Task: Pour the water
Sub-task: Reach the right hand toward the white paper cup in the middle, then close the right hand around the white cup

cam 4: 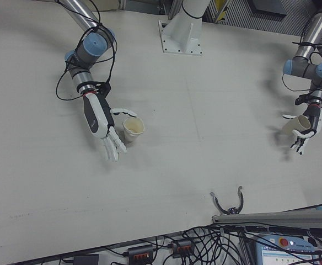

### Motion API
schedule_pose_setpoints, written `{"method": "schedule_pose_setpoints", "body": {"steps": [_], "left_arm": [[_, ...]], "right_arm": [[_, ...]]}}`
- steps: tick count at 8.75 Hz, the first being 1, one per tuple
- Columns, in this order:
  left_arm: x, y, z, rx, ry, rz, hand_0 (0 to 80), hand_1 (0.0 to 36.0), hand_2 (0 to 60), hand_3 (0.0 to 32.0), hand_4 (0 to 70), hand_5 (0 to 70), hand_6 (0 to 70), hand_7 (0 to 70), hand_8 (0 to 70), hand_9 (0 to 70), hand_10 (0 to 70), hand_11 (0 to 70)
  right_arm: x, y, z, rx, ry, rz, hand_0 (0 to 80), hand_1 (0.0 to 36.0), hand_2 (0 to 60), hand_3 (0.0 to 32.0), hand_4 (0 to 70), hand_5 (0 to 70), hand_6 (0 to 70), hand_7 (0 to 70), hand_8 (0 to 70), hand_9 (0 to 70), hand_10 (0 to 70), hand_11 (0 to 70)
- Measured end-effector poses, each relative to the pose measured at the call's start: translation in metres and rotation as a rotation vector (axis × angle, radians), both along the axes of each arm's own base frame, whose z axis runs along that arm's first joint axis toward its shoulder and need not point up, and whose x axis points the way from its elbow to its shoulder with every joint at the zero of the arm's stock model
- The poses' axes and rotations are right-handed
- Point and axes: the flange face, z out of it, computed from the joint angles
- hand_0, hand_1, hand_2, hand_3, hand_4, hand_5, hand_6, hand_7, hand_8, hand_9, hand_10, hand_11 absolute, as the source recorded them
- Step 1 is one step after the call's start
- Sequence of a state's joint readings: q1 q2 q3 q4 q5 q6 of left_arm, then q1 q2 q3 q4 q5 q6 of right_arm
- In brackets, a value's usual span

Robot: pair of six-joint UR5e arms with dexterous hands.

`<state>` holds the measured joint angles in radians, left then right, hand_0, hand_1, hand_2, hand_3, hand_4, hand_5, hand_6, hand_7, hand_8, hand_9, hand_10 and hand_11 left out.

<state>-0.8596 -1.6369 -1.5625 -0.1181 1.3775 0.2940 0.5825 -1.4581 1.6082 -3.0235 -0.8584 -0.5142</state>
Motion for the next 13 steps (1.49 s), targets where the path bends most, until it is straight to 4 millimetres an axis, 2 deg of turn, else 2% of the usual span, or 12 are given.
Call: {"method": "schedule_pose_setpoints", "body": {"steps": [2,3,5,7,8,9,10,13], "left_arm": [[0.000,0.000,0.001,-0.001,-0.003,0.000,80.0,36.0,0.0,0.0,56.2,70.0,10.3,10.0,1.8,0.6,8.9,16.8],[0.000,0.001,0.001,-0.001,-0.003,0.000,80.0,36.0,0.0,0.0,56.0,70.0,10.2,9.9,1.7,0.5,8.9,16.8],[-0.001,0.001,0.002,-0.002,-0.006,0.000,80.0,36.0,0.0,0.0,54.9,70.0,9.9,9.4,1.5,0.4,8.8,16.6],[0.000,0.001,0.003,-0.002,-0.007,0.001,80.0,36.0,0.0,0.0,54.5,70.0,9.9,9.8,1.5,0.5,8.8,16.5],[0.000,0.002,0.003,-0.002,-0.007,0.001,80.0,36.0,0.0,0.0,54.6,70.0,9.9,9.6,1.5,0.5,8.7,16.4],[0.000,0.002,0.003,-0.002,-0.007,0.001,80.0,36.0,0.0,0.0,54.5,70.0,9.9,9.7,1.7,0.5,8.7,16.5],[0.000,0.002,0.002,-0.002,-0.006,0.001,80.0,36.0,0.0,0.0,54.5,70.0,9.9,9.8,1.7,0.5,8.6,16.4],[0.000,0.002,0.002,-0.001,-0.009,0.002,80.0,36.0,0.0,0.0,54.4,70.0,10.0,9.9,1.7,0.5,8.7,16.4]], "right_arm": [[-0.013,0.007,-0.001,0.003,0.009,-0.021,48.3,19.9,19.8,8.4,0.0,5.0,0.0,0.0,1.9,1.0,0.0,0.0],[-0.021,0.007,-0.005,0.011,0.012,-0.027,48.4,20.0,20.4,12.2,0.0,5.5,0.4,0.0,2.9,2.3,0.0,0.0],[-0.033,0.005,-0.017,0.026,0.008,-0.031,48.2,19.6,20.8,11.8,0.0,6.0,3.3,0.0,4.2,4.3,0.0,0.0],[-0.038,0.005,-0.019,0.029,0.010,-0.035,48.0,19.4,21.0,10.6,0.0,6.1,3.5,0.0,4.8,5.1,0.0,0.0],[-0.039,0.005,-0.018,0.028,0.012,-0.036,48.0,19.4,21.2,9.2,0.0,6.2,4.2,0.0,4.9,5.3,0.0,0.0],[-0.040,0.005,-0.018,0.029,0.005,-0.036,48.9,20.8,22.3,6.8,0.0,6.9,6.0,0.0,6.1,6.7,0.0,0.0],[-0.041,0.004,-0.019,0.030,-0.022,-0.039,49.6,21.5,22.9,8.2,0.0,7.3,7.9,1.0,6.7,7.1,0.0,0.0],[-0.045,0.005,-0.023,0.021,-0.106,-0.059,49.7,21.7,23.6,9.4,0.0,7.5,9.1,2.7,7.2,7.5,0.0,0.0]]}}
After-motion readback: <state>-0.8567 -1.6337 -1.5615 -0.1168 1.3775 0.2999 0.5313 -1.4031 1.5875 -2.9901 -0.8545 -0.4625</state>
